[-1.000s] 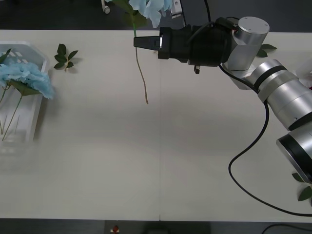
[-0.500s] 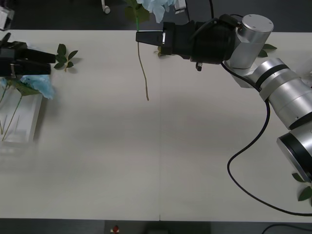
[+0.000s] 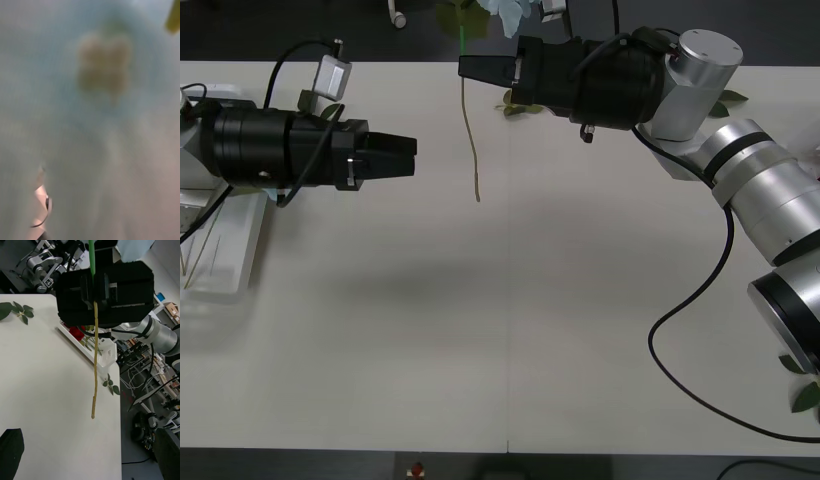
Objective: Put the red flowers into the right box and the blue flowers into the left box
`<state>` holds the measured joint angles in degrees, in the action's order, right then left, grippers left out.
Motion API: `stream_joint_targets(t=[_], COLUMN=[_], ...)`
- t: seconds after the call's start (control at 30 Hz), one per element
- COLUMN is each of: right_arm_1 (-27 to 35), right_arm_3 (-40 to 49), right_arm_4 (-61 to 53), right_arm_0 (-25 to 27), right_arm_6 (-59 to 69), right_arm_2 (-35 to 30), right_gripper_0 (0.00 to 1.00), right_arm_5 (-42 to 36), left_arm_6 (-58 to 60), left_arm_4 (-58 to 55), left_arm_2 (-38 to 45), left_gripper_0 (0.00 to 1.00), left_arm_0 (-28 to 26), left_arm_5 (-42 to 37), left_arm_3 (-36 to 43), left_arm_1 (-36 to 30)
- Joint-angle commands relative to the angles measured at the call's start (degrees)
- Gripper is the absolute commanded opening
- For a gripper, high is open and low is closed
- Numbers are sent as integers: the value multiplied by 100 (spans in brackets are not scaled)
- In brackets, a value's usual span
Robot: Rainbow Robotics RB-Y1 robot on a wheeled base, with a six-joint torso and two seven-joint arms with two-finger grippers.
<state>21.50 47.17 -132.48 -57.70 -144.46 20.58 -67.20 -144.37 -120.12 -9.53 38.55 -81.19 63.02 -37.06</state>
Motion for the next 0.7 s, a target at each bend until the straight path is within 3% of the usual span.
stream_joint_targets(t=[0.03, 0.63, 0.67, 0.7], right_arm_1=[-41, -32, -23, -32], right_arm_3=[99, 99, 99, 99], right_arm_4=[-77, -77, -68, -77], right_arm_0=[-242, -242, -242, -242], right_arm_6=[146, 164, 164, 164], right_arm_2=[-11, -11, -11, -19], right_gripper_0=[0, 0, 0, 0], right_arm_5=[-65, -48, -48, -48], left_arm_6=[330, 436, 436, 436], left_arm_4=[-90, -99, -90, -73], left_arm_2=[-155, -524, -524, -533], left_gripper_0=[100, 100, 97, 88], left_arm_0=[91, 100, 91, 100], left_arm_5=[261, 534, 543, 551], left_arm_3=[273, 396, 396, 404], left_arm_1=[199, 735, 771, 788])
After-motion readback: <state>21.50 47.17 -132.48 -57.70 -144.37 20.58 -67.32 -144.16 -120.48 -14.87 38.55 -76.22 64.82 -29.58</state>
